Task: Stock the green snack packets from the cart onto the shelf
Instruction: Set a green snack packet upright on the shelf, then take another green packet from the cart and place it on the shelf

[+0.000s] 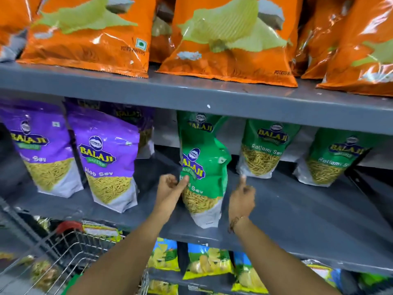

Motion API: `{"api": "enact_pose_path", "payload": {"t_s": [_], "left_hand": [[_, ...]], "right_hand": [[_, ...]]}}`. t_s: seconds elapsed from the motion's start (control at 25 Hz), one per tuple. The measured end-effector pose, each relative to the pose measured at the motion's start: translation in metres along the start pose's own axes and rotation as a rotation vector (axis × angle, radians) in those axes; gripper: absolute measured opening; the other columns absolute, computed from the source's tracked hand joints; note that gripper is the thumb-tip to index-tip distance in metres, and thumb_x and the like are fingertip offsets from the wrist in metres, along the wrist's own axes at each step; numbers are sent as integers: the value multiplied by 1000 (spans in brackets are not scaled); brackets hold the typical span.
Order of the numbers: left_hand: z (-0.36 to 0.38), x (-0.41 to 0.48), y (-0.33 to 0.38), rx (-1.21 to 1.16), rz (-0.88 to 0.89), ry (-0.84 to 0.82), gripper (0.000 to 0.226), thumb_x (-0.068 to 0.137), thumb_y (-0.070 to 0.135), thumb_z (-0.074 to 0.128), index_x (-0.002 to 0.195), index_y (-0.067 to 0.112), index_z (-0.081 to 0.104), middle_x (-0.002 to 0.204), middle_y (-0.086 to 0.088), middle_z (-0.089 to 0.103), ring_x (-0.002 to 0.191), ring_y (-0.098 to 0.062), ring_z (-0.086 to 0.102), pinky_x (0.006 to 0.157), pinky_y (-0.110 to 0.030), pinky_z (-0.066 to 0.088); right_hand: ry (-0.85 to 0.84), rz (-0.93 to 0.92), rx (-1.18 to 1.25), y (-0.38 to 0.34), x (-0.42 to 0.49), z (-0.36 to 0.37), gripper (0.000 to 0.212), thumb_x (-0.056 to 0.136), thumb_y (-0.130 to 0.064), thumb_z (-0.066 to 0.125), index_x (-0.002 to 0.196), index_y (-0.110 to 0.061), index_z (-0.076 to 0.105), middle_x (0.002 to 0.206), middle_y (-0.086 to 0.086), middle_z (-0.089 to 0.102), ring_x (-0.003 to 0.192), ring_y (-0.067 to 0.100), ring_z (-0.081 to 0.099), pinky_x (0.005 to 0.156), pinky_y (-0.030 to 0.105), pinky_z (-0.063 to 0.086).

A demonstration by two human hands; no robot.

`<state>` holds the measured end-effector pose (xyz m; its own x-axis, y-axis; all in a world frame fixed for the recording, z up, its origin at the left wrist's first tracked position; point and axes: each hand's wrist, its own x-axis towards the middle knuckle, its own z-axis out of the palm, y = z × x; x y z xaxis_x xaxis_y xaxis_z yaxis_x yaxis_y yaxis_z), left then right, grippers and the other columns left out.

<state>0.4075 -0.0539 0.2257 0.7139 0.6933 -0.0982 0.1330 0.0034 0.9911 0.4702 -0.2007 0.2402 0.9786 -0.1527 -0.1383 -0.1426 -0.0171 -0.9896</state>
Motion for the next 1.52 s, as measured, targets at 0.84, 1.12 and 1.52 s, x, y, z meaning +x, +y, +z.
{"api": "enact_pose_path", "payload": {"t_s": [0.84, 1.12, 1.52], "left_hand": [[-194, -89, -163, -216, -318, 873, 31, 90, 37, 42, 80, 14, 60, 82, -19, 63, 78, -28, 57, 76, -37, 45], [-258, -116, -368, -292, -1101, 670, 51, 92, 34, 48, 125, -5, 47, 117, -24, 58, 105, -38, 55, 86, -41, 49], [-252, -118, -302, -395, -799, 763, 39, 88, 35, 56, 110, 5, 45, 86, -22, 61, 63, -21, 64, 59, -28, 54]], "right_hand": [[-830, -108, -212, 129, -213, 138, 21, 93, -27, 45, 73, -22, 45, 69, -5, 47, 62, -4, 44, 66, 15, 37], [-1136, 16, -1210, 347, -250, 249, 56, 81, -31, 62, 127, -2, 47, 131, 27, 54, 121, 40, 50, 103, 47, 42], [-1007, 55, -1055, 292, -263, 221, 43, 88, -27, 56, 120, 1, 51, 129, 26, 57, 121, 40, 53, 97, 42, 42]]}}
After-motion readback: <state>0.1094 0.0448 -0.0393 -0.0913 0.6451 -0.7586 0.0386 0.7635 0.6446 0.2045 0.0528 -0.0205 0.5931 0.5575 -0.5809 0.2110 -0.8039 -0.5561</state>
